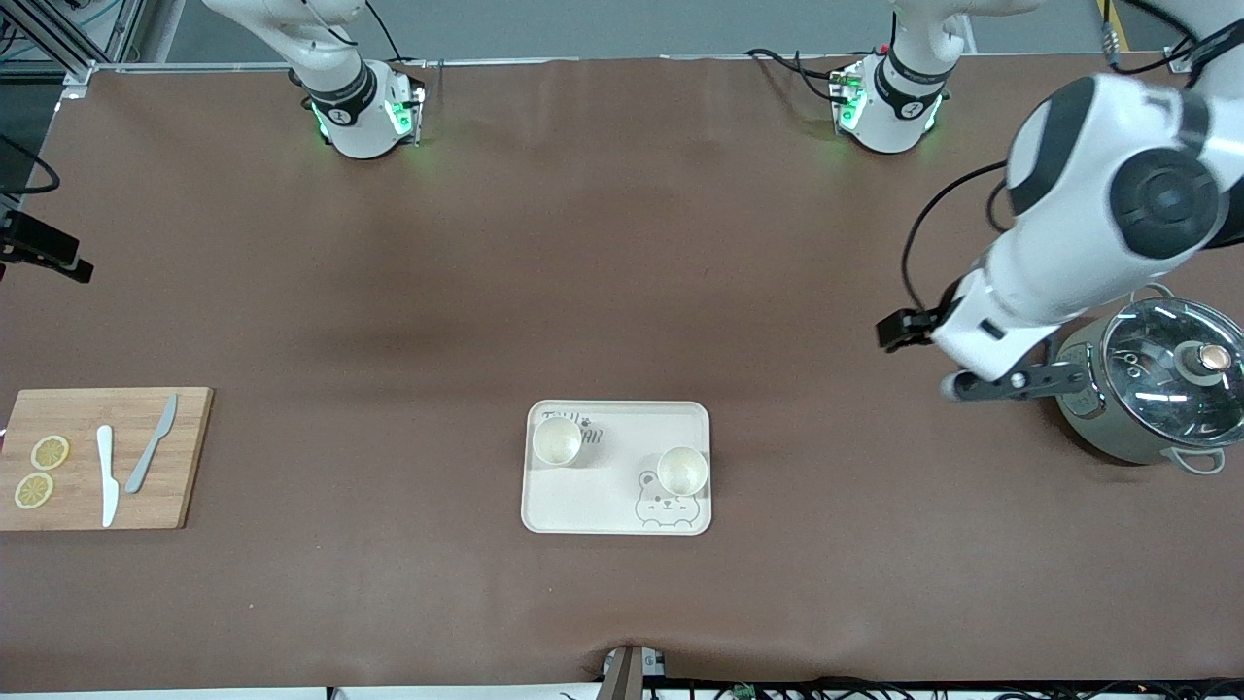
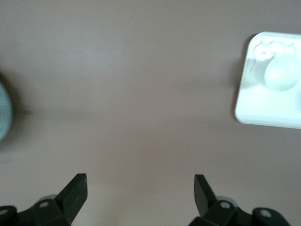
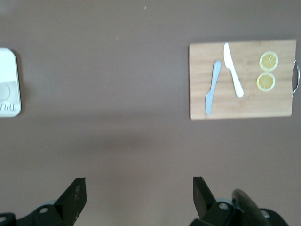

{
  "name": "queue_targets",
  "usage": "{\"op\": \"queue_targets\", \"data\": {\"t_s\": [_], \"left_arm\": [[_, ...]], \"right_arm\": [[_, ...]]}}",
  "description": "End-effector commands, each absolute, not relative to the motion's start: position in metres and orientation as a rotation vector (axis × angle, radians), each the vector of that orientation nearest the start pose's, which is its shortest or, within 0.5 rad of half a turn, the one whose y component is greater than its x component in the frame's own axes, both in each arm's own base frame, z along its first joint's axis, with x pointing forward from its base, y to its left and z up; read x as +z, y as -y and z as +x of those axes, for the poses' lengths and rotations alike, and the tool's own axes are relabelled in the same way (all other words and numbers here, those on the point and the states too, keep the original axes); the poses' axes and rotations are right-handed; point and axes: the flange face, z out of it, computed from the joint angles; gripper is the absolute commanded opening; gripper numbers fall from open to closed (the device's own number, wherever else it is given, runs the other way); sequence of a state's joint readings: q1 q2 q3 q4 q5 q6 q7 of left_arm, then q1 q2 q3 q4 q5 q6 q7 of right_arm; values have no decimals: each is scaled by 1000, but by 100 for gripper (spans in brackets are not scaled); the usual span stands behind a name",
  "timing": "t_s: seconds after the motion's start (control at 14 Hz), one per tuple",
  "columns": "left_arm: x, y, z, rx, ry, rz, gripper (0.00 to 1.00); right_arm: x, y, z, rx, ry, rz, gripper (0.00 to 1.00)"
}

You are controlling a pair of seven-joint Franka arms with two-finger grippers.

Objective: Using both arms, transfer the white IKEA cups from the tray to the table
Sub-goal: 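Reach the left gripper down to the white cup on the tray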

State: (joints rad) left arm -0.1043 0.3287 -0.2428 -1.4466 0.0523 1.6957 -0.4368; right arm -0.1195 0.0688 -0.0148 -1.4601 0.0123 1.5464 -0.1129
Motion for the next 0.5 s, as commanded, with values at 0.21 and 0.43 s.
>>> {"op": "queue_targets", "data": {"t_s": [0.21,0.43], "left_arm": [[419,270,659,-52,356,-3209,100],[383,313,678,-95,443,-3244,100]], "right_arm": [[616,72,595,-92,1,-3126,100],[611,65,600,-94,20,-3128,100]]}}
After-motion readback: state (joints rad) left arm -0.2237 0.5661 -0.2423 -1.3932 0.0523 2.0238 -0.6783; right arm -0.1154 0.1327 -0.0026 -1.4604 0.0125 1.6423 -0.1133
